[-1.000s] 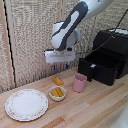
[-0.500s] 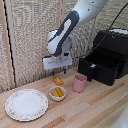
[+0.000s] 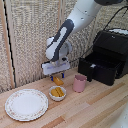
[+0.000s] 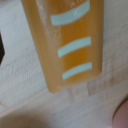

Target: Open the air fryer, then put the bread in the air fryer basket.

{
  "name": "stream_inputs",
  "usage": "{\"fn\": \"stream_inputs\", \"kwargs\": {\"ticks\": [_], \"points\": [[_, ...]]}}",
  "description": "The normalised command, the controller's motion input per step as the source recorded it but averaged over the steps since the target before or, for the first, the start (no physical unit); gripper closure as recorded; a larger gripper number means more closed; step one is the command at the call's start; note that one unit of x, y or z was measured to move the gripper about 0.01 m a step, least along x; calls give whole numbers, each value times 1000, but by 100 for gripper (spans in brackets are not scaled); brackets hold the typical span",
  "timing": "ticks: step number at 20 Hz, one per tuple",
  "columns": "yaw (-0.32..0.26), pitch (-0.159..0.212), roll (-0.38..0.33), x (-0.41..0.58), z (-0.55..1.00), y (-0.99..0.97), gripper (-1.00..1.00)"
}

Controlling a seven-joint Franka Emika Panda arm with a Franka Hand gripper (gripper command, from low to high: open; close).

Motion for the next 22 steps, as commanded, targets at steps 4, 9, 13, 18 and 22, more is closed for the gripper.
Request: {"fn": "stream_inputs", "kwargs": {"ticks": [4, 9, 13, 18, 22], "points": [[74, 26, 22, 94, -181, -107, 100], [22, 7, 3, 0, -29, -7, 100], [38, -16, 32, 1, -17, -23, 100], [27, -85, 50, 0, 139, 0, 100], [-3, -58, 47, 14, 435, 0, 100]]}}
